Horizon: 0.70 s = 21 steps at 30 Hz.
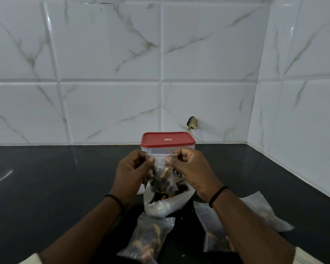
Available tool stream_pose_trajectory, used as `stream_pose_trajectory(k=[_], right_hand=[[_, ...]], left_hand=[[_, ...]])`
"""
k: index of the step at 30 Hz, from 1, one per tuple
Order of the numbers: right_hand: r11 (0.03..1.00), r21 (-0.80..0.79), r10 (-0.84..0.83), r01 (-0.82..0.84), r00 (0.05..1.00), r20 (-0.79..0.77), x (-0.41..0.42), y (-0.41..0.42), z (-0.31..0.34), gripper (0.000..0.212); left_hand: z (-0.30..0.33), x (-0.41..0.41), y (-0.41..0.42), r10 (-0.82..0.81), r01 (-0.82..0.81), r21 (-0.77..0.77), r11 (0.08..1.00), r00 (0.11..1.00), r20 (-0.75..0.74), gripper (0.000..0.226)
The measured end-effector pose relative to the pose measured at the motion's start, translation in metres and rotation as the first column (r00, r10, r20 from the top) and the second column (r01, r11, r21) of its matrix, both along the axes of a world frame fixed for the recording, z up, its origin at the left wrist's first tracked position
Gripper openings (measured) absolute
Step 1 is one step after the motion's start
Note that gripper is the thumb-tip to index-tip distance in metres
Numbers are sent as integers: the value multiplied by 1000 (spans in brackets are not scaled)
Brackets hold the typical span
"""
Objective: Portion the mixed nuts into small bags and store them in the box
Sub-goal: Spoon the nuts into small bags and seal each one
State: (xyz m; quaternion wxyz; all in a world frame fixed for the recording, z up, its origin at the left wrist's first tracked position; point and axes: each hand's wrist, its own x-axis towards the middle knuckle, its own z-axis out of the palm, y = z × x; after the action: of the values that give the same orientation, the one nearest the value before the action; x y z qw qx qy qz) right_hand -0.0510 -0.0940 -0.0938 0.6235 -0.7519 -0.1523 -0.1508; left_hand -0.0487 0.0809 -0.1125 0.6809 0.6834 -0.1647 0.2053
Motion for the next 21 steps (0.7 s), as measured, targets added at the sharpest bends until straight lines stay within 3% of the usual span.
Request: stream_pose_trajectory(k=[21], right_hand=[[981, -189, -47, 53, 998, 32, 5, 3, -6, 6]], left_hand=[[3, -2, -2, 53, -61, 104, 993, 996, 70, 6]])
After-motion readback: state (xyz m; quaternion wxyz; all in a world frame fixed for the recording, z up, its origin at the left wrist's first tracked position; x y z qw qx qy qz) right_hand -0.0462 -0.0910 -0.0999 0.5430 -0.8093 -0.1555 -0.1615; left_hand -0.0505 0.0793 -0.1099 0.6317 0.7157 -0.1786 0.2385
